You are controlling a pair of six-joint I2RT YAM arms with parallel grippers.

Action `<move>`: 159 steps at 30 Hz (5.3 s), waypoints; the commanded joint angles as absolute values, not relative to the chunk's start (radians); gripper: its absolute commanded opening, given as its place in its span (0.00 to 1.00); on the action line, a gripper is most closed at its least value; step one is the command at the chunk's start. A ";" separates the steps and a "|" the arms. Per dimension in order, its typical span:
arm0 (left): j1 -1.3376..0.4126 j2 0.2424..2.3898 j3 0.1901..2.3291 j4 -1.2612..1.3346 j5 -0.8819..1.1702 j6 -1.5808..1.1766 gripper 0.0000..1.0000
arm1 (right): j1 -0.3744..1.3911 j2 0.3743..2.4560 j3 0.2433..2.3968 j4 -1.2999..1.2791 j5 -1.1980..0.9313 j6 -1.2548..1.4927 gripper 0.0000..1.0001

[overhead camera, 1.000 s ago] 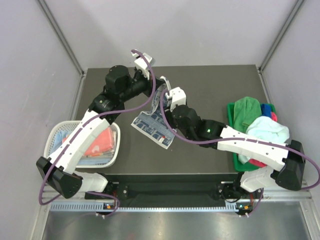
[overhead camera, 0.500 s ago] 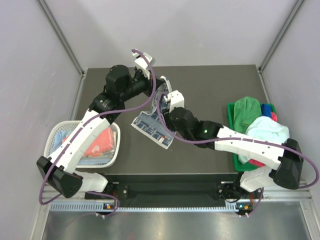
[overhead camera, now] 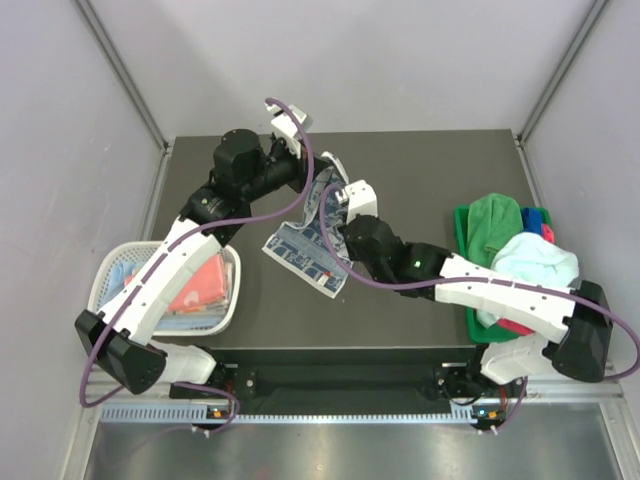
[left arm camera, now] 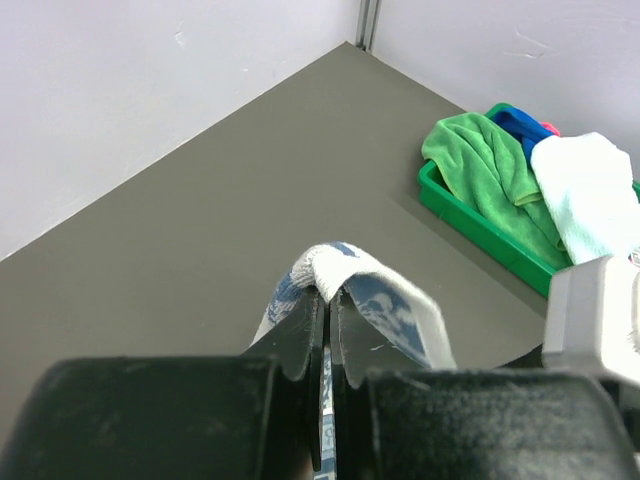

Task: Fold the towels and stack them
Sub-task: Flatten out the crumpled towel, then fold the towel

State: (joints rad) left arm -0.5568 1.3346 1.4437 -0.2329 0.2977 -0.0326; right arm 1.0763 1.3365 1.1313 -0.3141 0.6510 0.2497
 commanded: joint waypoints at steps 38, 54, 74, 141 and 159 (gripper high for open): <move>-0.549 1.130 1.661 -0.493 0.491 -0.069 0.00 | 1.020 1.069 1.658 -0.519 0.525 -0.052 0.00; -0.295 1.791 1.711 -0.117 0.348 -0.107 0.00 | 0.350 1.741 1.725 -0.166 0.044 -0.067 0.00; -0.311 1.971 1.585 0.043 0.371 -0.170 0.07 | 0.321 1.819 1.482 -0.106 0.098 -0.035 0.00; -0.589 1.474 0.811 -0.083 -0.205 -0.660 0.43 | 0.499 1.428 0.742 -0.106 0.189 0.497 0.36; -0.499 1.721 0.874 -0.008 0.030 -0.672 0.41 | 0.476 1.536 0.781 -0.057 0.161 0.528 0.34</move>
